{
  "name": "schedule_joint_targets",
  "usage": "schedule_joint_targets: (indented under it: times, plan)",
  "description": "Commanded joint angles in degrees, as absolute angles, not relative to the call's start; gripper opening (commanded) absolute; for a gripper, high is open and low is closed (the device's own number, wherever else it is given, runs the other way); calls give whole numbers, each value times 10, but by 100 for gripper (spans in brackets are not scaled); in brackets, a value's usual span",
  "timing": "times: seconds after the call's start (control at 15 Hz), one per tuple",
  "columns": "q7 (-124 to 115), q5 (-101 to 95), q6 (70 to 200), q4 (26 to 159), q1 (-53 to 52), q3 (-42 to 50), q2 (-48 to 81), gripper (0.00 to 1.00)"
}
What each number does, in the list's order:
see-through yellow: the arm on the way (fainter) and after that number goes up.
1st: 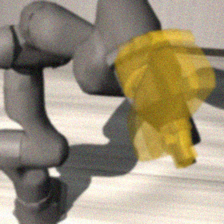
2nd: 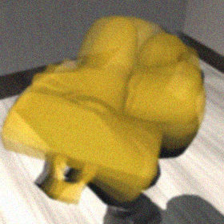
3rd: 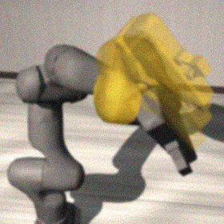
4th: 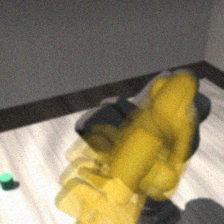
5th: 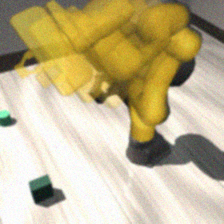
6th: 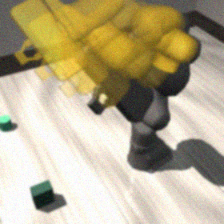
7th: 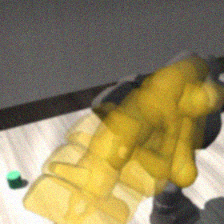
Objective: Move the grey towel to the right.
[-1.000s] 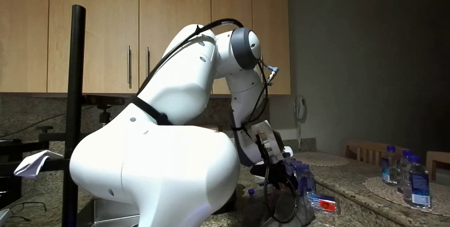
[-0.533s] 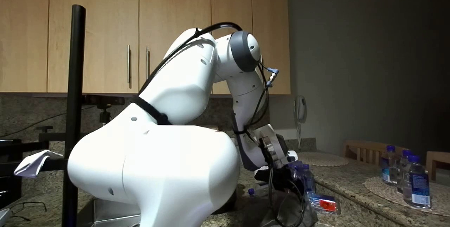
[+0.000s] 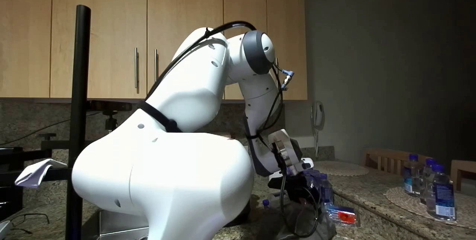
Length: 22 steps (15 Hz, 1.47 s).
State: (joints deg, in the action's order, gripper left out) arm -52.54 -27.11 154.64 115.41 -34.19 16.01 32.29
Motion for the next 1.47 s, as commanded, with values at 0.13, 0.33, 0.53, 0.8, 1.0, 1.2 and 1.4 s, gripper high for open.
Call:
schedule_joint_targets:
  times: [0.13, 0.33, 0.53, 0.8, 1.0, 1.2, 1.4]
  plan:
    - [-538, -273, 1497, 1170, -320, 136, 274, 100]
    - [-536, -273, 1467, 1175, -305, 122, 268, 100]
    - [-527, -268, 1434, 1188, -287, 92, 262, 100]
    - [-518, -259, 1415, 1196, -267, 53, 258, 100]
    - [-522, -262, 1419, 1198, -259, 39, 263, 100]
    - [-517, -263, 1434, 1193, -249, 33, 278, 100]
    - [-511, -256, 1447, 1188, -237, 26, 287, 100]
